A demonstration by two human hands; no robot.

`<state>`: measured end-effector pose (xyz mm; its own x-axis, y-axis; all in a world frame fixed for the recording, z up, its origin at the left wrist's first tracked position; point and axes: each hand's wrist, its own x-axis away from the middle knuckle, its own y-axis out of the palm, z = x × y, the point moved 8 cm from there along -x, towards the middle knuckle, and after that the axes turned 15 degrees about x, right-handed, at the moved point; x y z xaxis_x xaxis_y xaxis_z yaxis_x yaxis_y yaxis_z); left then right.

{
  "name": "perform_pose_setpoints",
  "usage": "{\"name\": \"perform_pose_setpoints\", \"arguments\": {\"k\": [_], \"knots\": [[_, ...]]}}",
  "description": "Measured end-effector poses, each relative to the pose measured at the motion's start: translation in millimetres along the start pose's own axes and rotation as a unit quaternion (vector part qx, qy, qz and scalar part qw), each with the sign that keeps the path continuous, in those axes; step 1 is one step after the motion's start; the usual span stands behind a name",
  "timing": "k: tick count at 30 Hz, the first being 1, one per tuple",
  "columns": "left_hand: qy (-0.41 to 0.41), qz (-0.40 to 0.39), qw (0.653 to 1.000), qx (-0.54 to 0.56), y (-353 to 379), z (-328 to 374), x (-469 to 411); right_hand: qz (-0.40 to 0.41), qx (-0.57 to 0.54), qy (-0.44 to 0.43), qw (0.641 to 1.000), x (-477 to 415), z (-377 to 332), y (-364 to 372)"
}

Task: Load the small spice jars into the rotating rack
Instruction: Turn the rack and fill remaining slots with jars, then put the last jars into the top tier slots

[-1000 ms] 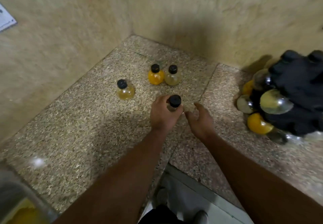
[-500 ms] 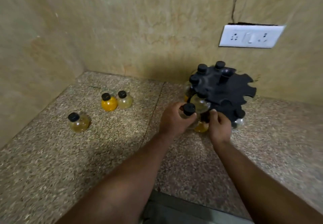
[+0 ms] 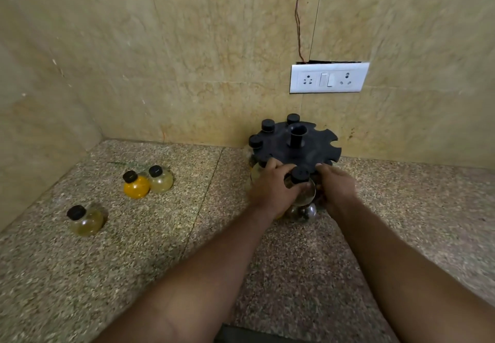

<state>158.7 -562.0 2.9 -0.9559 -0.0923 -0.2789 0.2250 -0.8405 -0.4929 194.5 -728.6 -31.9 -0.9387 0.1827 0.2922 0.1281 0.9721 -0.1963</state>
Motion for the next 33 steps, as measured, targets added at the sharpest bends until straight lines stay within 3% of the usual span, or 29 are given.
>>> {"name": "perform_pose_setpoints", "arguments": {"k": [13, 23, 27, 33], "knots": [[-0.068, 0.106, 0.991, -0.048, 18, -20, 1, -0.05, 0.054, -0.039, 0.997, -22, 15, 14], [-0.135, 0.212, 0.967, 0.041, -40, -75, 19, -0.033, 0.111, -0.118, 0.986, 29, 19, 68], [-0.157, 0.191, 0.968, 0.039, -64, -122, 29, -0.066, 0.199, -0.172, 0.962, 43, 34, 115], [-0.292, 0.216, 0.931, 0.027, -121, -213, 55, -0.204, 0.372, -0.2, 0.883, 41, 60, 218]]}}
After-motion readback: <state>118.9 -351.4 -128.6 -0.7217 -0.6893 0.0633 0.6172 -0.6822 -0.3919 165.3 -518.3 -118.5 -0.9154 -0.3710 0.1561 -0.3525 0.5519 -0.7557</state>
